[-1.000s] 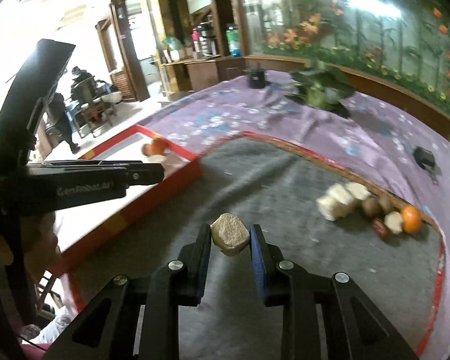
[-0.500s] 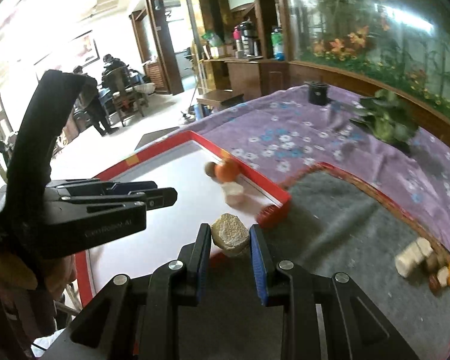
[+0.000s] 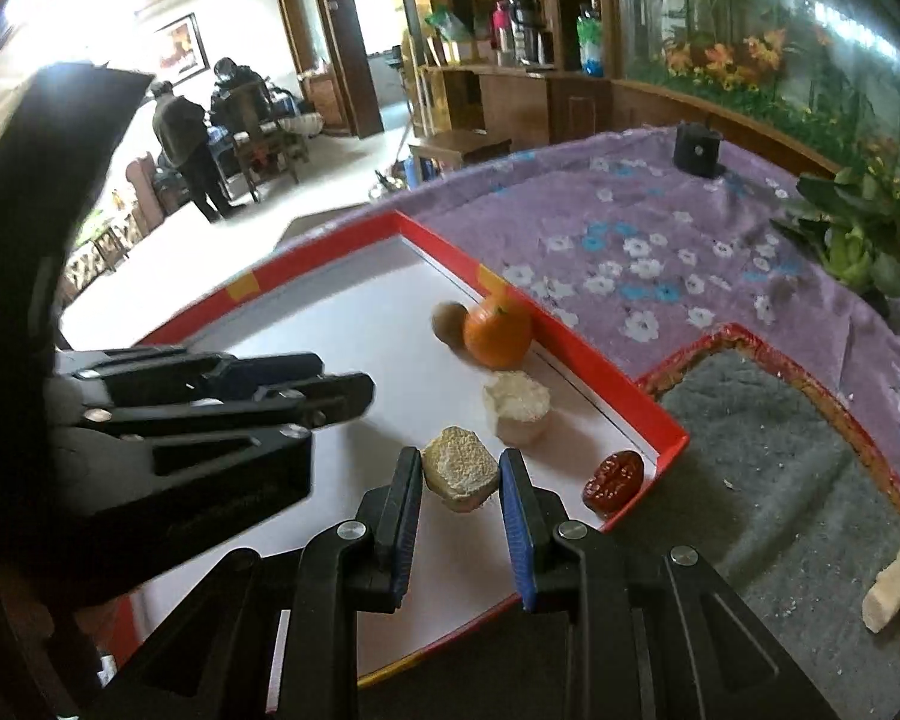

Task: Organize fruits
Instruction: 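Carry the date and beige block over the white tray with both grippers, then lower the date and block into the tray and open both grippers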

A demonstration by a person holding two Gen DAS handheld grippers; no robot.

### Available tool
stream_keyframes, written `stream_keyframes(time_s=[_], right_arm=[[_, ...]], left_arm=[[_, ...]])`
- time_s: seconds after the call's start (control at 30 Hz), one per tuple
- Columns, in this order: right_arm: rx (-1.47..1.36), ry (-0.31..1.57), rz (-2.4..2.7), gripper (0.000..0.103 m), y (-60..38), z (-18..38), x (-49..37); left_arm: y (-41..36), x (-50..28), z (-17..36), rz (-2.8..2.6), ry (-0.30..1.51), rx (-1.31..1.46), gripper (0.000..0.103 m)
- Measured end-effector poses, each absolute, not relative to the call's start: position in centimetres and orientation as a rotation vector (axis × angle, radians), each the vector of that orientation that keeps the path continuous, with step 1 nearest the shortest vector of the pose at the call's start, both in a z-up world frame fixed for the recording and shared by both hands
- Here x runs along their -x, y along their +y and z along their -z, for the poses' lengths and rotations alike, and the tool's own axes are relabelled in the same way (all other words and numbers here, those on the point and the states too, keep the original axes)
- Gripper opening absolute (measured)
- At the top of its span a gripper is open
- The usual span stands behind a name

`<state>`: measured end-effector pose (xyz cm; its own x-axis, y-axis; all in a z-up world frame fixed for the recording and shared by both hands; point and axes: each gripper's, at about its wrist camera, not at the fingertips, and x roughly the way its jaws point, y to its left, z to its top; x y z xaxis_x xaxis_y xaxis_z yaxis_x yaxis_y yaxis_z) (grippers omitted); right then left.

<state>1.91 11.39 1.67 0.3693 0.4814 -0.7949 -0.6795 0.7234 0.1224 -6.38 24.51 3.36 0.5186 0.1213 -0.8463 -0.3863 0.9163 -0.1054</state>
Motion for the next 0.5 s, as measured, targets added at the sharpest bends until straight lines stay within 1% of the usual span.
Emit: stream_keyframes(time_s=[0.2,0.23,0.27,0.3,0.33,0.37,0.5], right_arm=[[0.231,0.935,-0.712,0.025,11.1,-0.8,-2.7],[0.213,0.935,-0.718,0.026,10.9,-0.7,-2.8],[0.213,0.935,-0.718,0.029,10.9,-0.7,-2.8],[0.203,0.936,-0.728,0.035,10.8,-0.8,-2.8],[0.194,0.935,-0.737,0.038,10.7,-0.9,-2.6],[0.186,0.930,-0.746,0.044,10.6,-1.2,-2.4],[0.163,0.906,-0.740,0.046,9.9,-2.2,-1.6]], left_arm=[[24.4,5.6,-2.7,-0.314,1.007,0.310,0.027],[24.4,5.5,-2.7,-0.318,1.009,0.308,0.028],[24.3,5.5,-2.7,-0.323,1.011,0.303,0.034],[24.3,5.5,-2.7,-0.328,1.012,0.297,0.041],[24.3,5.6,-2.8,-0.328,1.008,0.299,0.055],[24.3,5.7,-2.9,-0.328,1.001,0.305,0.060],[24.1,6.2,-3.7,-0.360,0.973,0.291,0.060]])
